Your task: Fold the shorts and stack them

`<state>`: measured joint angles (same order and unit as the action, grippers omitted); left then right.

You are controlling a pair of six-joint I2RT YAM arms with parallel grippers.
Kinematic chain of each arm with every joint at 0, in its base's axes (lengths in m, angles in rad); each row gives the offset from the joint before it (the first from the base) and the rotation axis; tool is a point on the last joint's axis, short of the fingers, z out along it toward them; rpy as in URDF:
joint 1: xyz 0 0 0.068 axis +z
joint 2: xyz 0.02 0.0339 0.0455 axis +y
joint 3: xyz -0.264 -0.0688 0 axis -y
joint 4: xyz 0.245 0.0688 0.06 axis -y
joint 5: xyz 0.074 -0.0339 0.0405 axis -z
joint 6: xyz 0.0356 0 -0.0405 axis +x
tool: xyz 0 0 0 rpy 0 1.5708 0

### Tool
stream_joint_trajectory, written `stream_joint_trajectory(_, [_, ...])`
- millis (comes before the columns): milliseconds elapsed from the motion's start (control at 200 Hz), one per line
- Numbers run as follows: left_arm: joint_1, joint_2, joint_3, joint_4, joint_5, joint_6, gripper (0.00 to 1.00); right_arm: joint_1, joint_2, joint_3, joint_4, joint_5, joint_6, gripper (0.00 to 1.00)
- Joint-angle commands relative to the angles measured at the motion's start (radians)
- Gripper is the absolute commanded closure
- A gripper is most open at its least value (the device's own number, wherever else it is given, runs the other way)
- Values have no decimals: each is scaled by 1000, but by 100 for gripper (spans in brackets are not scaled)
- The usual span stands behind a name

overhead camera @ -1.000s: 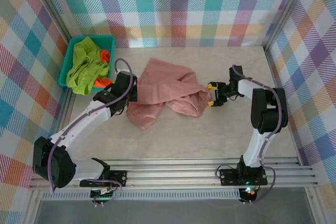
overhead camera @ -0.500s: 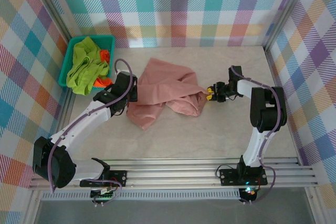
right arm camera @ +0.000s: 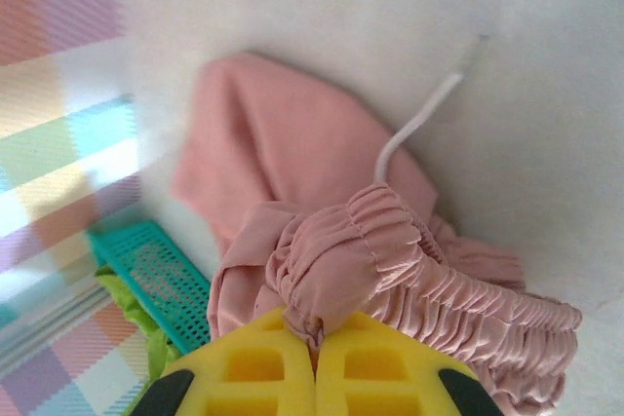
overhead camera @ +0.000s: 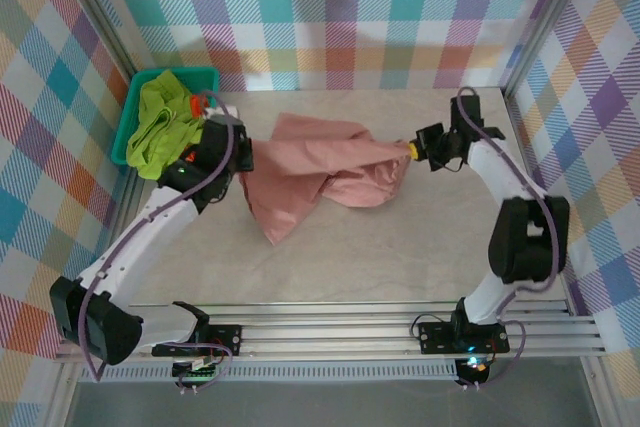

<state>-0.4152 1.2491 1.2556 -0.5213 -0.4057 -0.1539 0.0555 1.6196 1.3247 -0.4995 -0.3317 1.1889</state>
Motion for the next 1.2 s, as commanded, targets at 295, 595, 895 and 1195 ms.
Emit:
stream_joint_trajectory(295, [98, -56, 341, -8, 36, 153, 100, 21, -390, 73, 33, 189, -426, 100])
stream_joint_trajectory(595, [102, -59, 507, -11, 115, 152, 100, 38, -494, 212, 23, 131, -610, 100])
stream_joint_trajectory(895, [102, -29, 307, -31, 184, 76, 100, 106, -394, 140, -109, 170, -716, 100])
stream_joint_trajectory(1195, [101, 242, 297, 10, 242, 4, 100, 277, -70, 251, -83, 305, -854, 100])
